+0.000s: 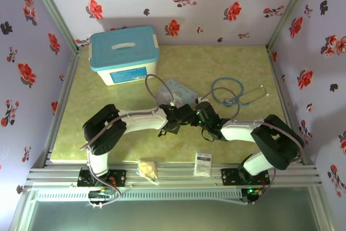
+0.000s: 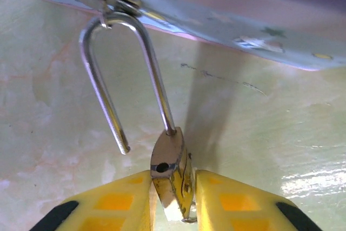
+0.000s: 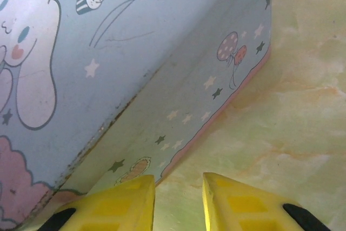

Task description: Unlock the padlock with the key

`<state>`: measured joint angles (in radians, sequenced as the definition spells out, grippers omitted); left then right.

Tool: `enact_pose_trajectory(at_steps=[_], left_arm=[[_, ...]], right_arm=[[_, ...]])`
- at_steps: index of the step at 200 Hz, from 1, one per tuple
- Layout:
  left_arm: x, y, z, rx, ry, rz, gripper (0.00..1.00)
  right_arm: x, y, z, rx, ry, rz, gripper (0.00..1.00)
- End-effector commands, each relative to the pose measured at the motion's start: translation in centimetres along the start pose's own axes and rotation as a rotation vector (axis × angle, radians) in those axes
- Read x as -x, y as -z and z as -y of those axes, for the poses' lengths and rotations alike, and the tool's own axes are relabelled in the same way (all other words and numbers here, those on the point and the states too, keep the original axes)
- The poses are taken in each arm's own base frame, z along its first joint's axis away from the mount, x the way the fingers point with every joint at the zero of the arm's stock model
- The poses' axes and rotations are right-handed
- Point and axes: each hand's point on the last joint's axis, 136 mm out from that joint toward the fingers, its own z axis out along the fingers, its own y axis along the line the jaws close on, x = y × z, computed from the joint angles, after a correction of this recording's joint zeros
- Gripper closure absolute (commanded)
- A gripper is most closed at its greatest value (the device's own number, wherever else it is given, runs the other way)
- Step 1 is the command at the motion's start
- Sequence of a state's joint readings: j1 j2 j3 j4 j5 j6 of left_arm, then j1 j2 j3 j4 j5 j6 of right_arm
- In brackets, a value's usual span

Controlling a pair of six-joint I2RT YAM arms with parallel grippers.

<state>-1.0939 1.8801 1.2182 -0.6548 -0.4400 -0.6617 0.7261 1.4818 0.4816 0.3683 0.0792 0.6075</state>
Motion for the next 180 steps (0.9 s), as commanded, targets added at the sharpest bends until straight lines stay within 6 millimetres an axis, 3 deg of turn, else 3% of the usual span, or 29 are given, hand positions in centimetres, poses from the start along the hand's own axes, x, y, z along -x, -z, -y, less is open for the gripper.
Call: enact_pose_trajectory(at_steps=[1, 41, 74, 113, 148, 180], left_arm=[[-0.4, 0.1, -0.3, 0.081, -0.063, -0.01, 0.74], [0.0, 1.1, 1.1, 0.064, -0.083, 0.02, 0.71], [1.0, 2.3, 0.7, 0.038, -0.072, 0.045, 0.65], [3.4, 5.3, -0.3, -0.254, 0.126, 0.121, 0.58], [5.8, 7.0, -4.3, -0.364, 0.272, 0.199, 0.5], [6.7, 6.5, -6.6, -0.449, 0.364, 0.209, 0.44]], right_arm=[[0.4, -0.2, 0.2, -0.013, -0.02, 0.017, 0.7], [0.4, 0.1, 0.4, -0.015, -0.03, 0.021, 0.7], [0.4, 0.6, 0.4, -0.011, -0.037, 0.025, 0.7], [0.5, 2.7, -0.8, 0.012, 0.002, 0.04, 0.6], [0.1, 4.2, -5.4, 0.113, 0.085, 0.033, 0.58], [-0.8, 3.2, -9.0, 0.171, 0.109, -0.012, 0.55]])
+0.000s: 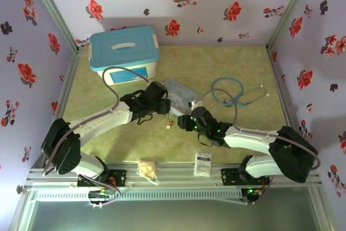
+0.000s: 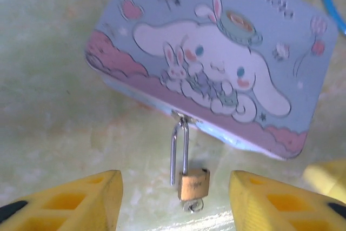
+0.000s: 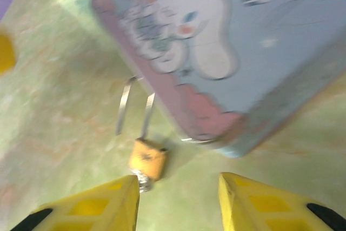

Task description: Unlock the padlock with the key

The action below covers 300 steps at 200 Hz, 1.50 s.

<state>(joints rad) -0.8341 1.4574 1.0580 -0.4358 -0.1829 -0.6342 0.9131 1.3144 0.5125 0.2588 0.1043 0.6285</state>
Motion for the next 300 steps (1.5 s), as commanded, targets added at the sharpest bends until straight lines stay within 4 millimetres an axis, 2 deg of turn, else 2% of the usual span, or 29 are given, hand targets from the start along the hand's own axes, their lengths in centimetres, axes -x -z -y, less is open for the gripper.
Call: enact_pose_trajectory(at_steps=[1, 39, 72, 128, 159, 175, 205, 242, 270, 300], left_arm=[[-0.4, -0.7, -0.1, -0.103, 0.035, -0.029, 0.44], [-0.7, -1.0, -1.4, -0.119, 0.092, -0.013, 0.41], [-2.0, -1.6, -2.2, -0.123, 0.128, -0.018, 0.41], [-3.1, -2.5, -2.4, -0.131, 0.144, -0.032, 0.41], [-3.8, -3.2, -1.9, -0.172, 0.171, -0.044, 0.5], [-4.0, -3.5, -1.8, -0.185, 0.186, -0.045, 0.51], [-4.4, -3.6, -1.9, -0.19, 0.192, -0.047, 0.51], [-4.7, -3.6, -2.1, -0.199, 0.206, -0.034, 0.53], [-4.7, -3.7, -2.3, -0.2, 0.216, -0.028, 0.53], [-4.8, -3.4, -3.2, -0.186, 0.244, -0.003, 0.53]], right_arm=[[0.1, -1.1, -1.9, 0.015, 0.021, -0.02, 0.55], [-0.1, -3.8, -1.6, -0.073, 0.014, -0.085, 0.52], [-0.3, -5.2, -0.9, -0.112, -0.009, -0.103, 0.51], [2.1, -5.0, 3.1, -0.221, -0.036, -0.049, 0.51], [3.7, -4.9, 5.2, -0.266, -0.053, -0.017, 0.51], [4.2, -5.0, 6.1, -0.285, -0.056, -0.015, 0.52], [3.6, -4.4, 5.3, -0.265, -0.064, -0.025, 0.53], [1.8, -3.8, 2.3, -0.211, 0.006, -0.063, 0.5], [1.0, -5.0, 0.6, -0.197, 0.024, -0.115, 0.48], [0.4, -6.5, 0.6, -0.237, 0.045, -0.154, 0.47]])
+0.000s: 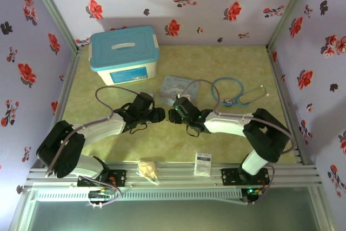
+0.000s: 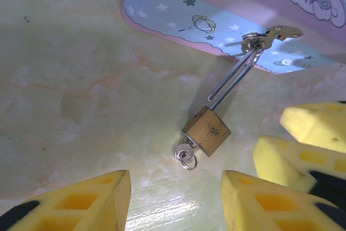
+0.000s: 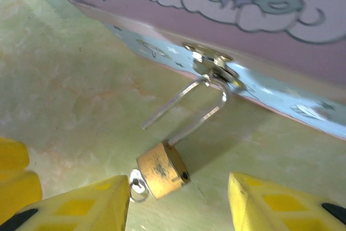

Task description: Unlock the padlock with the key

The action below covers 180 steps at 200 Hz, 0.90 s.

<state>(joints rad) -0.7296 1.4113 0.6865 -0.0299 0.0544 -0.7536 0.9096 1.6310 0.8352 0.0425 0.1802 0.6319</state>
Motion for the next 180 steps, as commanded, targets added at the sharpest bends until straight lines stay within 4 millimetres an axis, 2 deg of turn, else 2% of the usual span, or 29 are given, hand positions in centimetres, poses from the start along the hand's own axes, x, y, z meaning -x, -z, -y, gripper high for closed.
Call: enact_pose_trajectory(at_steps=[1, 40, 92, 139, 180], left_arm=[[0.7, 0.7, -0.4, -0.009, 0.036, 0.048, 0.53], [0.7, 1.3, -1.5, 0.011, 0.041, 0.069, 0.53], [0.4, 1.0, -1.9, 0.017, 0.049, 0.065, 0.53], [0.4, 0.9, -2.0, 0.022, 0.047, 0.062, 0.52], [0.5, 0.7, -2.0, 0.022, 0.045, 0.062, 0.52]], right_arm=[[-0.5, -1.1, 0.1, -0.048, 0.021, -0.036, 0.47], [-0.6, -2.5, -0.4, -0.071, 0.014, -0.06, 0.47], [-1.5, -4.2, -0.5, -0.117, 0.041, -0.092, 0.48], [-3.5, -3.7, 1.7, -0.209, 0.06, -0.145, 0.53], [-4.0, -3.0, 2.8, -0.233, 0.046, -0.139, 0.54]])
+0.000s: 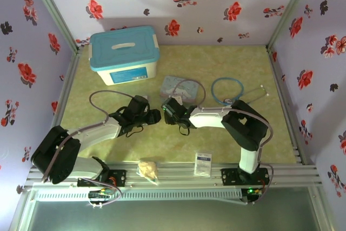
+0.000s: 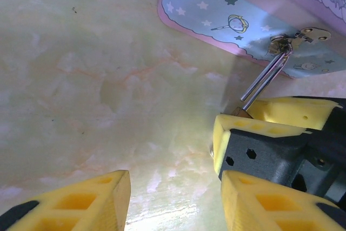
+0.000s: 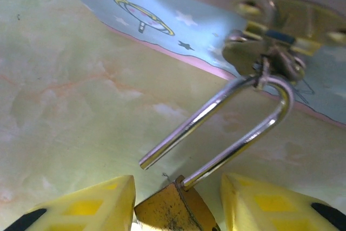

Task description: Unlock the padlock with the key

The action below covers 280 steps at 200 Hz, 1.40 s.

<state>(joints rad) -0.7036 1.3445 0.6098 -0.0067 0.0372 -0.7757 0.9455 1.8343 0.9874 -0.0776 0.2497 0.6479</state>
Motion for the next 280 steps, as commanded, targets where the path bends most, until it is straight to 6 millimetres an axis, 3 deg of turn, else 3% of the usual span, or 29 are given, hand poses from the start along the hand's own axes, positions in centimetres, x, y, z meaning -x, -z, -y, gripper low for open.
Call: enact_pose_trajectory(at_steps=[1, 42, 80, 144, 168, 219, 249, 280], left_arm=[[0.8, -0.2, -0.1, 0.005, 0.004, 0.028, 0.52], [1.0, -0.1, 0.1, 0.005, -0.005, 0.029, 0.52], [1.6, 0.0, 0.2, 0.003, -0.016, 0.038, 0.52], [5.2, 0.4, 2.8, -0.03, -0.086, 0.093, 0.51], [6.1, -0.7, 4.3, -0.074, -0.107, 0.093, 0.5], [8.3, -3.7, 6.8, -0.131, -0.172, 0.129, 0.44], [9.3, -5.2, 6.0, -0.078, -0.152, 0.163, 0.42], [9.1, -7.1, 4.7, -0.004, -0.173, 0.126, 0.42]], right_arm=[[-2.1, 0.3, 2.5, -0.095, -0.006, -0.046, 0.54], [-2.6, 0.2, 3.2, -0.123, -0.027, -0.059, 0.53], [-3.1, 0.7, 4.5, -0.144, -0.047, -0.06, 0.64], [-3.9, 2.5, 8.4, -0.185, -0.097, -0.054, 0.66], [-4.0, 2.5, 8.9, -0.145, -0.137, -0.041, 0.65], [-3.1, 2.3, 7.8, -0.08, -0.221, 0.016, 0.67], [-3.0, 1.7, 7.2, -0.056, -0.274, 0.032, 0.69], [-2.7, 1.5, 7.2, -0.082, -0.282, 0.057, 0.7]])
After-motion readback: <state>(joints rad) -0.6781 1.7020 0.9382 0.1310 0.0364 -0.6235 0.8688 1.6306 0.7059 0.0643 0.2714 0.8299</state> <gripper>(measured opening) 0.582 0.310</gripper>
